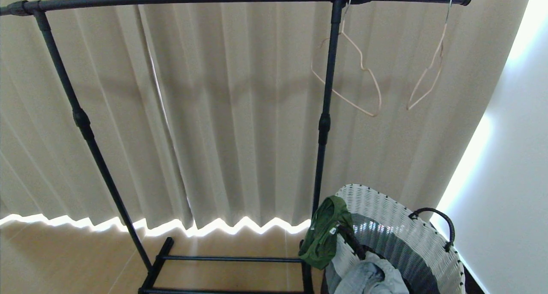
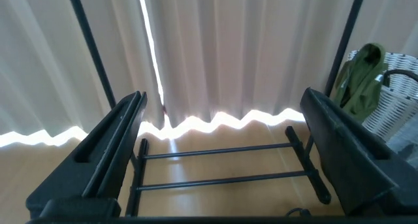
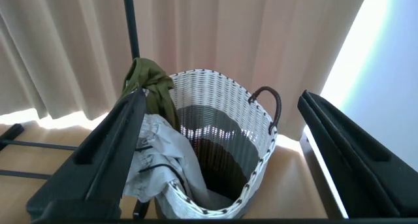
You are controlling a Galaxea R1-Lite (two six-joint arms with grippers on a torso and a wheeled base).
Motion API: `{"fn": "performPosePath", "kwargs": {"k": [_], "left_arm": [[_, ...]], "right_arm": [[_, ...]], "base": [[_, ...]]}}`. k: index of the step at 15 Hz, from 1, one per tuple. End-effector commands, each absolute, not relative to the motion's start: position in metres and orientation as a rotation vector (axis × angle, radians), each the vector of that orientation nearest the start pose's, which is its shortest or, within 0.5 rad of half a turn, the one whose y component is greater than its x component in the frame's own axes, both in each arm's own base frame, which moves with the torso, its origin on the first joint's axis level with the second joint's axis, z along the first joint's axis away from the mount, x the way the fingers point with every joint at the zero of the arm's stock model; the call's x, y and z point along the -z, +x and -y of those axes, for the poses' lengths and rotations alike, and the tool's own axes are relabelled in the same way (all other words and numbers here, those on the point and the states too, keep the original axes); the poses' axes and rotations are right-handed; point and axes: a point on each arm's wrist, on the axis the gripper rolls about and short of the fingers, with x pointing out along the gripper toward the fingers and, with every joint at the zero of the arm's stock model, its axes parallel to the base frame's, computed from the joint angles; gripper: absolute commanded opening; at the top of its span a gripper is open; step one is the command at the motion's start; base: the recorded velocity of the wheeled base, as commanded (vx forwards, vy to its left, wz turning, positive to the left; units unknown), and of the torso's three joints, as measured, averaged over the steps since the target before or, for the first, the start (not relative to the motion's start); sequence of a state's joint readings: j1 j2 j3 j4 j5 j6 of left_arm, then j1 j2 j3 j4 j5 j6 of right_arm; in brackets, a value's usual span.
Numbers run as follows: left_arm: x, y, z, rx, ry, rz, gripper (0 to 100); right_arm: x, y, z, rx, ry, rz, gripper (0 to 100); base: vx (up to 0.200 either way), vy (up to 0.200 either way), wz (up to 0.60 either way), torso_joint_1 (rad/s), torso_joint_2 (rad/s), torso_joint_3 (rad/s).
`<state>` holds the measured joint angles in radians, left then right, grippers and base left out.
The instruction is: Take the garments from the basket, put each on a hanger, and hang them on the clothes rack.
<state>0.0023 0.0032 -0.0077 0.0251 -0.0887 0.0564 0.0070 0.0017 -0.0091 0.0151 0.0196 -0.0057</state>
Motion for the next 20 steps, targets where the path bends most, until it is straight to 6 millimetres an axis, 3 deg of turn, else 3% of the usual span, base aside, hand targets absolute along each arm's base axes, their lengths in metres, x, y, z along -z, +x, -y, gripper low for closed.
{"fn": "performPosePath", "kwargs": {"k": [1, 11, 20], "left_arm": [[-0.0752, -0.0233, 0.0021, 0.086, 0.056, -0.017, 100], [-0.0753, -0.0234, 0.0021, 0.086, 0.056, -0.014, 100], [-0.0751, -0.0234, 0.0021, 0.086, 0.056, -0.016, 100]], "right_arm": [[-0.0765, -0.0233, -0.0003, -0.028, -0.006, -0.009, 100], [-0.0767, -0.0233, -0.0003, -0.028, -0.005, -0.008, 100], [-0.0767, -0.0233, -0.0002, -0.026, -0.006, -0.008, 100]], "base": [[0.2, 0.0, 0.0, -0.007, 0.01, 0.007], [0.02, 0.0, 0.0, -0.001, 0.0, 0.001], [0.0, 0.2, 0.0, 0.003, 0.0, 0.002]]}}
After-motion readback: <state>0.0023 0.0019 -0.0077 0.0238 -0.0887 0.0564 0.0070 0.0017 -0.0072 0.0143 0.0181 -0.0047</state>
